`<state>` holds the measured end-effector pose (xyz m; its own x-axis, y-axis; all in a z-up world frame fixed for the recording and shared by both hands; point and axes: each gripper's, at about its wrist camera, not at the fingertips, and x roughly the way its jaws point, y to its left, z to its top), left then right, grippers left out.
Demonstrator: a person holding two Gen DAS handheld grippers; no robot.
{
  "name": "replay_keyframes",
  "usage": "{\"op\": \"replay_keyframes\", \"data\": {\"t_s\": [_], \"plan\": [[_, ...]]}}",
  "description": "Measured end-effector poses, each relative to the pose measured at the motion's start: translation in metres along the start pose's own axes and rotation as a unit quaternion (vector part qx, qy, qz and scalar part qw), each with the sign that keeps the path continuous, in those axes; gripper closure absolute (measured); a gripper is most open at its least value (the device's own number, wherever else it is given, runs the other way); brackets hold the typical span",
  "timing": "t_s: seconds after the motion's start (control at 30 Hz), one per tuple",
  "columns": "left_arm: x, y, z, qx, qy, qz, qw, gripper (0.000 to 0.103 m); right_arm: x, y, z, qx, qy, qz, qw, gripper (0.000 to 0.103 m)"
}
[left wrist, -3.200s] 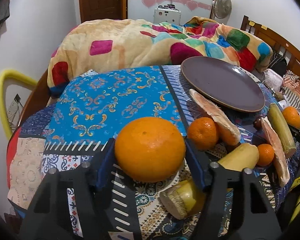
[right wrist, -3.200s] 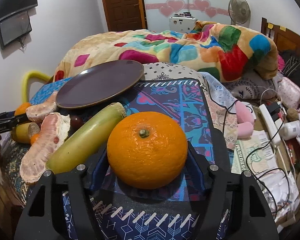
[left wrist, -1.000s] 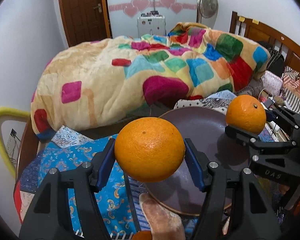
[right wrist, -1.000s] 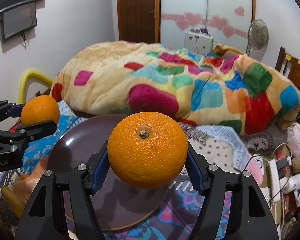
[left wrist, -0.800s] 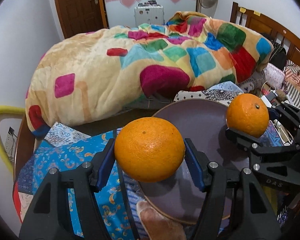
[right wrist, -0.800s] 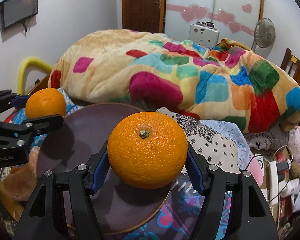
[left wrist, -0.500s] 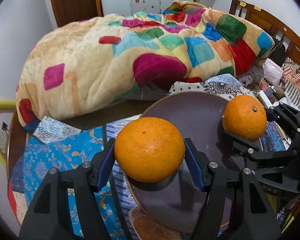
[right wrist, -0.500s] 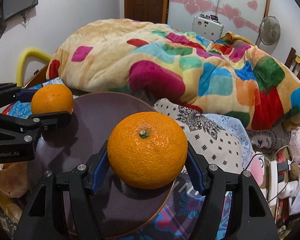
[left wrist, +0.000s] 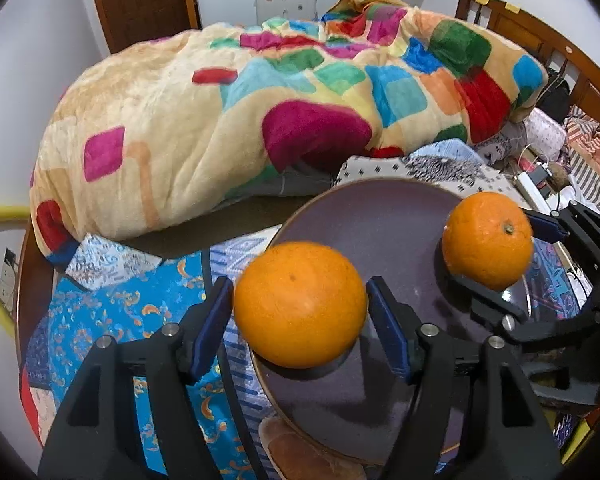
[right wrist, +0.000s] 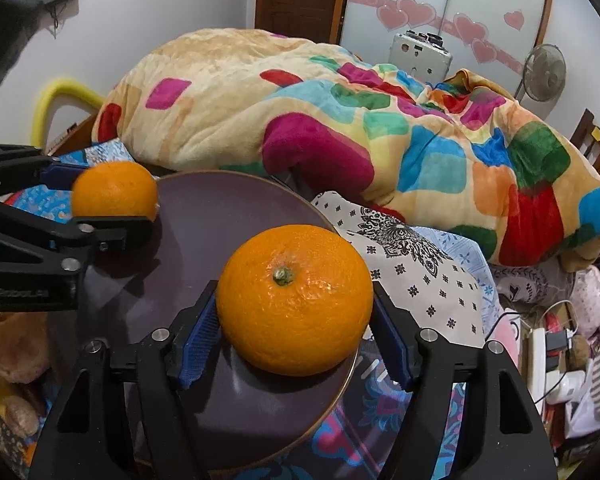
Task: Organize fruits
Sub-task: 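Carry both large oranges onto the dark plate and open both grippers, then grasp the green corn cob with the right gripper while the left grasps the yellow cylinder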
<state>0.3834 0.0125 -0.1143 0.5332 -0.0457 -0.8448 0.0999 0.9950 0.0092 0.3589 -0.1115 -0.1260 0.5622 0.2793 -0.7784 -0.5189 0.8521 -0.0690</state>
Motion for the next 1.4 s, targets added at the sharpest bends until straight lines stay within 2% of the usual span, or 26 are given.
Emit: {"op": "replay_keyframes", "data": {"t_s": [0.07, 0.2, 0.33, 0.57, 0.93, 1.13, 1.3, 1.4], "plan": [[-0.01, -0.002, 0.0, 0.005, -0.02, 0.011, 0.9997, 0.024, -0.009, -0.001, -0.001, 0.005, -0.013, 0.006, 1.0, 0.023], [-0.032, 0.001, -0.002, -0.002, -0.045, 0.003, 0.999, 0.023, -0.025, 0.002, -0.002, -0.004, -0.032, -0.014, 0.999, 0.023], [-0.058, 0.004, -0.01, -0.011, -0.067, 0.0, 0.9977, 0.023, -0.044, 0.003, -0.005, 0.002, -0.048, -0.011, 0.999, 0.023], [-0.1, 0.006, -0.041, -0.005, -0.094, 0.021, 0.9954, 0.022, -0.081, 0.016, -0.02, -0.005, -0.078, -0.023, 0.997, 0.023], [-0.134, 0.013, -0.105, -0.012, -0.091, 0.024, 0.9955, 0.019, -0.125, 0.032, -0.06, 0.005, -0.099, -0.019, 0.995, 0.023], [-0.129, 0.016, -0.141, -0.018, -0.07, 0.018, 0.9972, 0.018, -0.126, 0.038, -0.088, 0.019, -0.087, -0.019, 0.996, 0.023], [-0.122, 0.016, -0.167, -0.003, -0.056, 0.02, 0.9982, 0.017, -0.115, 0.038, -0.111, 0.035, -0.065, -0.009, 0.997, 0.023], [-0.117, 0.015, -0.179, 0.007, -0.05, 0.016, 0.9986, 0.013, -0.108, 0.04, -0.123, 0.043, -0.057, -0.005, 0.997, 0.023]]}}
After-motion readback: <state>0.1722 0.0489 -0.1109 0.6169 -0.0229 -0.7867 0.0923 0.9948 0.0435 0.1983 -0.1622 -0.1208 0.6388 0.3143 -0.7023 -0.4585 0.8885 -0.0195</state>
